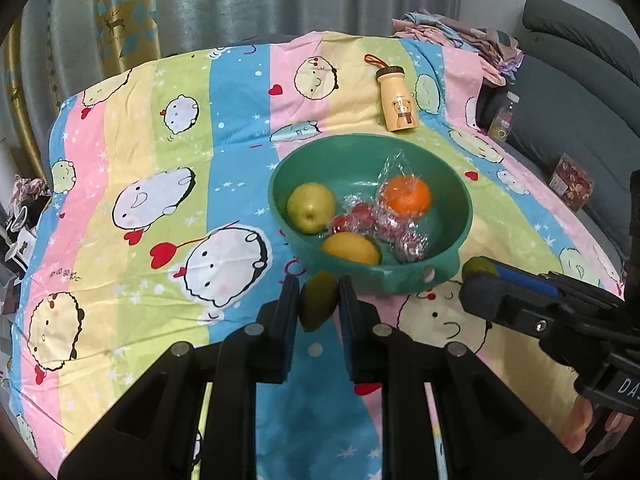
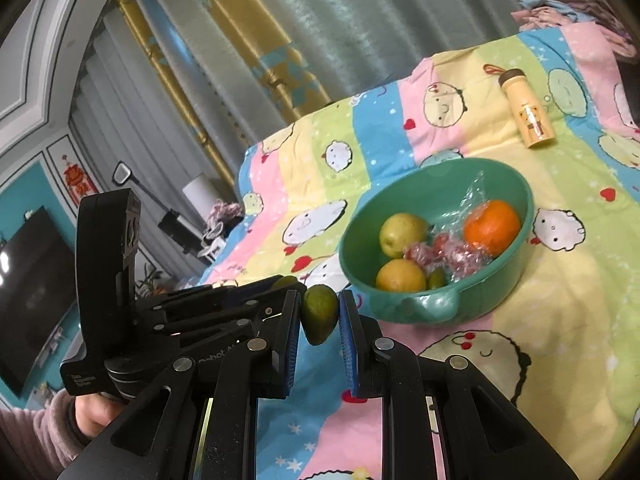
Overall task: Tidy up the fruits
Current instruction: 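Lift the held olive and carry it toward the green basin, then lower the olive into the basin and open the right gripper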
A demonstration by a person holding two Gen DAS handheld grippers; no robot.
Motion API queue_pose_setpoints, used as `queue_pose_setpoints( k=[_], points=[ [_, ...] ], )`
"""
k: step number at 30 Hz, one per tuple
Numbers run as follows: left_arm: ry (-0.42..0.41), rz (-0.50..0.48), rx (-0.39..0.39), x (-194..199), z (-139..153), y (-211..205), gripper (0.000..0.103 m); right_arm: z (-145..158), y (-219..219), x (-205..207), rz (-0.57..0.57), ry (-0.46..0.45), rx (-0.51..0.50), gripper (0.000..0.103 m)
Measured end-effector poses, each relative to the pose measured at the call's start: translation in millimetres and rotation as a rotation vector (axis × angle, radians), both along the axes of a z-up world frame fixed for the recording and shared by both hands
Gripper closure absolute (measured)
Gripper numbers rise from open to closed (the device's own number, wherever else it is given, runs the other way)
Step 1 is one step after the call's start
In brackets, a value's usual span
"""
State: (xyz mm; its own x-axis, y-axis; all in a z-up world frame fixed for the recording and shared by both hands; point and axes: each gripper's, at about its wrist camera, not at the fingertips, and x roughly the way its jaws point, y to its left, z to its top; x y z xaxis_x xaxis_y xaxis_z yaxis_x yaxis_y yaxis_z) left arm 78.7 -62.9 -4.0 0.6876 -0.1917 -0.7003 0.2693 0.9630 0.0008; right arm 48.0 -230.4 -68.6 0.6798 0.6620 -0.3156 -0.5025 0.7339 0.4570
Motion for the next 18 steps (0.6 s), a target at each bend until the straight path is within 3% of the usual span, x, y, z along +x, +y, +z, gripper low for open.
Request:
queue_pose_setpoints(
  k=[18],
  points=[
    [-0.047,-0.054,-0.02,20.2,22.0,-22.8,0.084,33.4,-27.7,14.9,-0.1,-0.062,-0.017,0.082]
  ],
)
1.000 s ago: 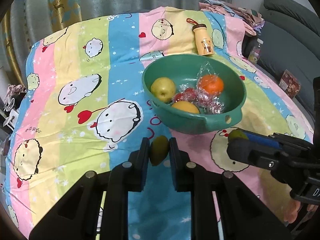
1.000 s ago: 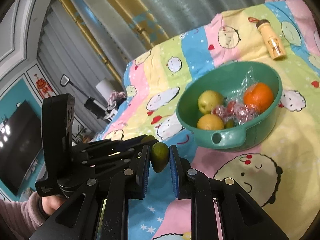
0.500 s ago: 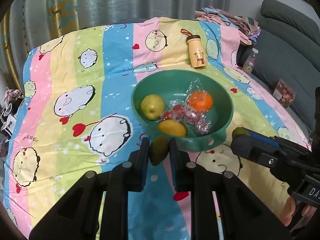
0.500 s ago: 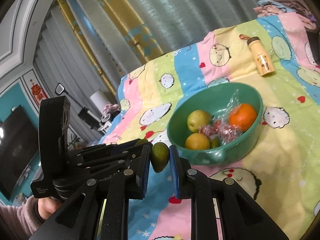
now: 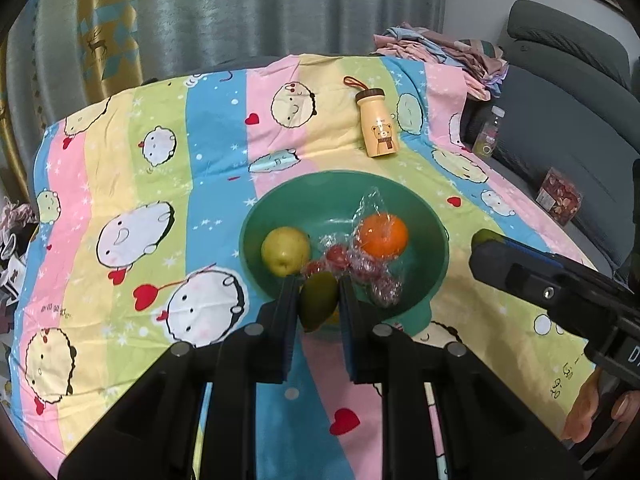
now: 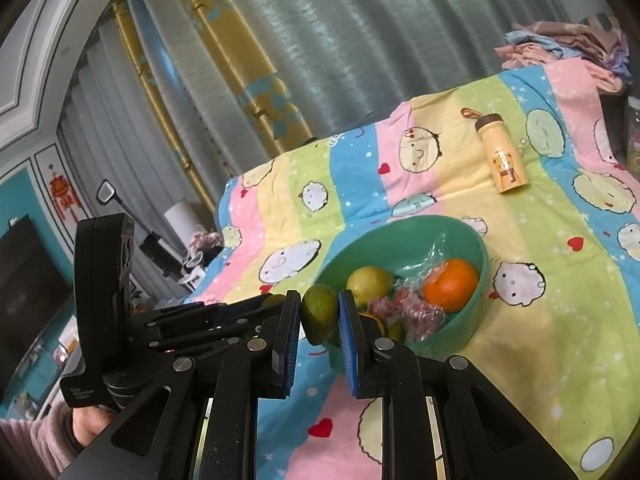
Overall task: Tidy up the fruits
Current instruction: 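Lower the olive into the basin and open the right gripper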
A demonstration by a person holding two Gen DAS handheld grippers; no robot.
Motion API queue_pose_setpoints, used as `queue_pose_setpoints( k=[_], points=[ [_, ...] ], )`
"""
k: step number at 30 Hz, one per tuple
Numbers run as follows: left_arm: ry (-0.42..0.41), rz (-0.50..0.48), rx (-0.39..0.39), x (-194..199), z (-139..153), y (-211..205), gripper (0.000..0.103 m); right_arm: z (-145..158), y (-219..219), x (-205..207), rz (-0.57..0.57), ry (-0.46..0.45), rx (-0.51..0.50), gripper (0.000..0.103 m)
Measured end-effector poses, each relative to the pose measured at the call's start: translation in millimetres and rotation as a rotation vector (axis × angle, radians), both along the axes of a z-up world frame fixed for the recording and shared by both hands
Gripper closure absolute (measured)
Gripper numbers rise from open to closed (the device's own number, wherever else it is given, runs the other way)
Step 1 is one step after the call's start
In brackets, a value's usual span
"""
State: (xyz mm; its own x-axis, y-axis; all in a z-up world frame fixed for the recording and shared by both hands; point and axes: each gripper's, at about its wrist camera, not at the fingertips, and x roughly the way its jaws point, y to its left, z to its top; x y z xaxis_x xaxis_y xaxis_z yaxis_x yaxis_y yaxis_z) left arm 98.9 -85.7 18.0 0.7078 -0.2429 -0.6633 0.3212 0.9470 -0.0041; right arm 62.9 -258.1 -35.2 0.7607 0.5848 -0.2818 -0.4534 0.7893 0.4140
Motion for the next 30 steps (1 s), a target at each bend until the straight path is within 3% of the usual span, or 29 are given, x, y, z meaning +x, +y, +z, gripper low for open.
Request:
queue_pose_setpoints(
  k=[16,30],
  points=[
    [0.004,-0.014,-0.021,33.9,2.6,-12.2,0.084,16.6,-8.6,38.8,-0.068,0.002,0.0,0.082],
    [0.055,-0.007,-0.019,54.9,-15.9,-19.6,0.084,0.6,-4.0,64.6,-0.092,0.07,-0.09,0.082]
  ],
)
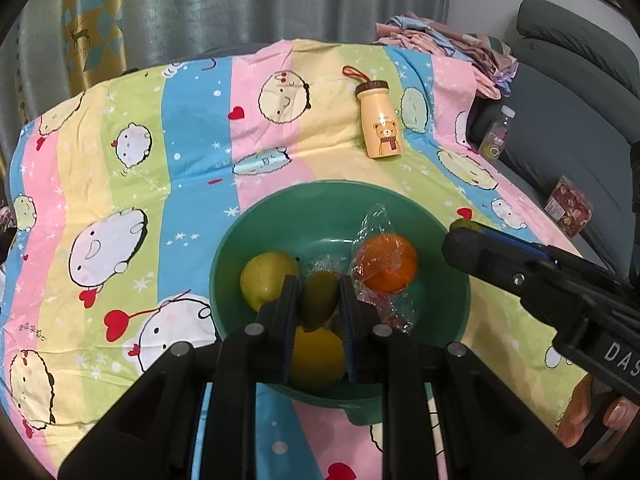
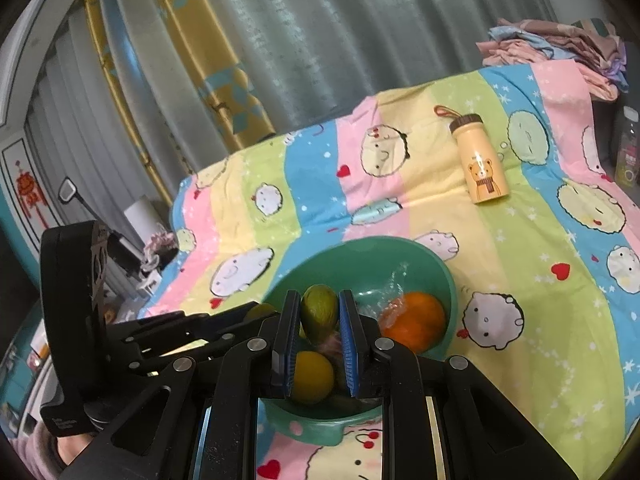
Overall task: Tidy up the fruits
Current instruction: 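Lower the olive into the basin and open the right gripper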
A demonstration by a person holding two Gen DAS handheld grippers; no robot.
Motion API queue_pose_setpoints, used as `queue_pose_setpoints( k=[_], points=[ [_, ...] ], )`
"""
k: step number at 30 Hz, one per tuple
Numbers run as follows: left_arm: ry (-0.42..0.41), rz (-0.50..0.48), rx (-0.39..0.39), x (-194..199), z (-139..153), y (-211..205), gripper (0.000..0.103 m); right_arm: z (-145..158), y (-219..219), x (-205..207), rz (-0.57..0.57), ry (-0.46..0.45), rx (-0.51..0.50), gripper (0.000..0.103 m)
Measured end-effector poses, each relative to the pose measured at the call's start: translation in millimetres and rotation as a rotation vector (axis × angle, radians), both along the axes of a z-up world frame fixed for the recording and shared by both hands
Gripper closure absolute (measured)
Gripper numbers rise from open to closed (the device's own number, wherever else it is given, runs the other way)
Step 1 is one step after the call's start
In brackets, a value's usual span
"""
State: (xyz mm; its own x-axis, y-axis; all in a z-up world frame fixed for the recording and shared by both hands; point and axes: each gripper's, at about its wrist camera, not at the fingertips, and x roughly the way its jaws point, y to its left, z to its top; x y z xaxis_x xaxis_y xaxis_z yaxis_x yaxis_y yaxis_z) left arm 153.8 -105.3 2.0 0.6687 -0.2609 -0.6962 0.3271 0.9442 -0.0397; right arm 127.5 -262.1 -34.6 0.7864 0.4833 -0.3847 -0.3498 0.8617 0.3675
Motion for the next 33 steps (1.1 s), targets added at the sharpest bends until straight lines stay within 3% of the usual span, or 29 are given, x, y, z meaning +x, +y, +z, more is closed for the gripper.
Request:
queue_pose_setpoints(
  k=[10,33],
  points=[
    [0.057,0.006,0.012,13.9,-14.3,-2.8,0.084,-13.4,0.6,12.1,-0.018,0.066,-0.038,0.082],
    [0.095,-0.017,0.082,25.4,-26.5,-7.3,0.083,-25.2,8.6,22.6,-0.014,0.121,-0.071,0.082]
  ],
)
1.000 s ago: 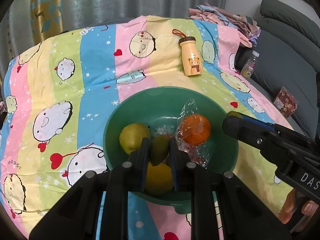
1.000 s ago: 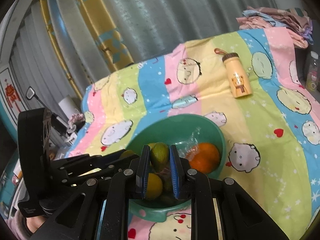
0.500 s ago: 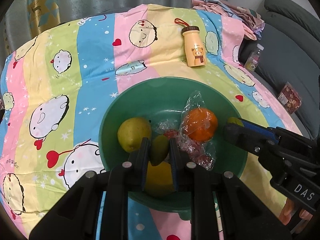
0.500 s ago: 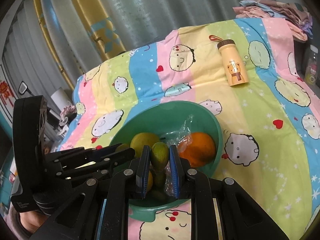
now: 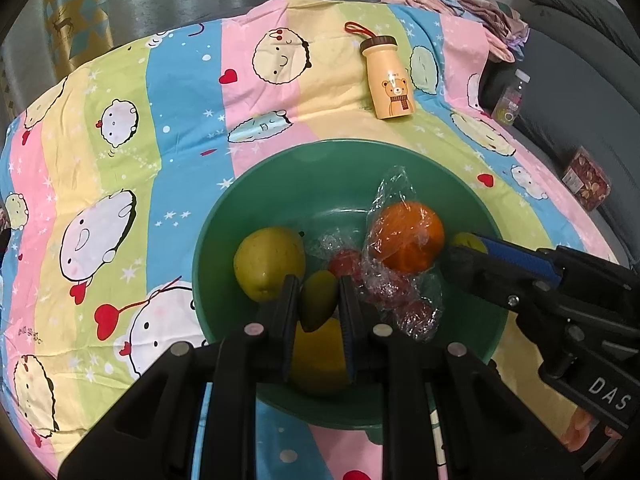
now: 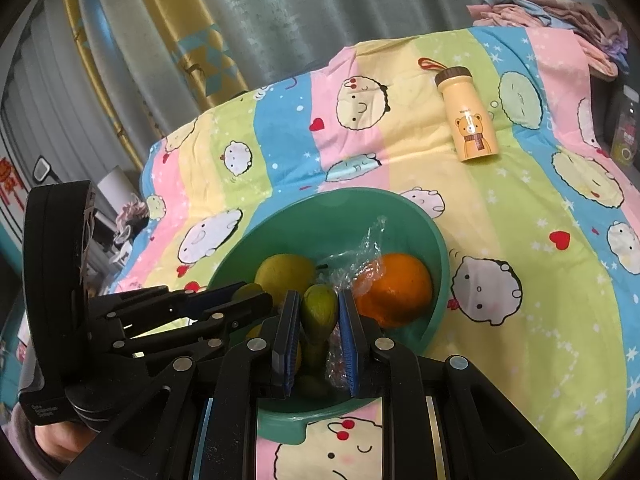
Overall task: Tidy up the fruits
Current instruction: 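Lower the olive into the basin and open the right gripper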
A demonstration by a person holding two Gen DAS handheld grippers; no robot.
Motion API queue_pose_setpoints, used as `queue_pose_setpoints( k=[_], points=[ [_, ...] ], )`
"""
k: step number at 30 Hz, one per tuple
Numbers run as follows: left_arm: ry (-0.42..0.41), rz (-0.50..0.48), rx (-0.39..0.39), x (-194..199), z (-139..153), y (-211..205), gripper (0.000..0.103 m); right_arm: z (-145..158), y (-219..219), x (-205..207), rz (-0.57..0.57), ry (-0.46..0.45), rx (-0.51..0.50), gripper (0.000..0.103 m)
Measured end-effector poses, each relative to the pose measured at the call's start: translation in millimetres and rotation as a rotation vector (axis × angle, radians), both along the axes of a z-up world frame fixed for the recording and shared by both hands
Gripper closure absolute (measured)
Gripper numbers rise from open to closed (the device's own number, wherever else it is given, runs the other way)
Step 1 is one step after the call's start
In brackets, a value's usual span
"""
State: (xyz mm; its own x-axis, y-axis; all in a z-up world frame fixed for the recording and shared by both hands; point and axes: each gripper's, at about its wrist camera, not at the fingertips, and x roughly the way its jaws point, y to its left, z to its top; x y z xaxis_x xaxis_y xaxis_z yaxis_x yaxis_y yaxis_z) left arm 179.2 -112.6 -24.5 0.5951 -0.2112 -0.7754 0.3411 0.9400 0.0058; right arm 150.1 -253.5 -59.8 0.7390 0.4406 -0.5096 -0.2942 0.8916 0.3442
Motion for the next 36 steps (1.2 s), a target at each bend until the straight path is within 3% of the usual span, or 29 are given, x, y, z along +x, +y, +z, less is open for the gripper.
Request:
queue_pose_setpoints(
  k=[36],
  points=[
    [0.024,-0.019,0.133,3.1,-11.5,-13.0,0.083,-6.5,6.3,1.3,-0.011,0.022,-0.042,0.082]
  ],
)
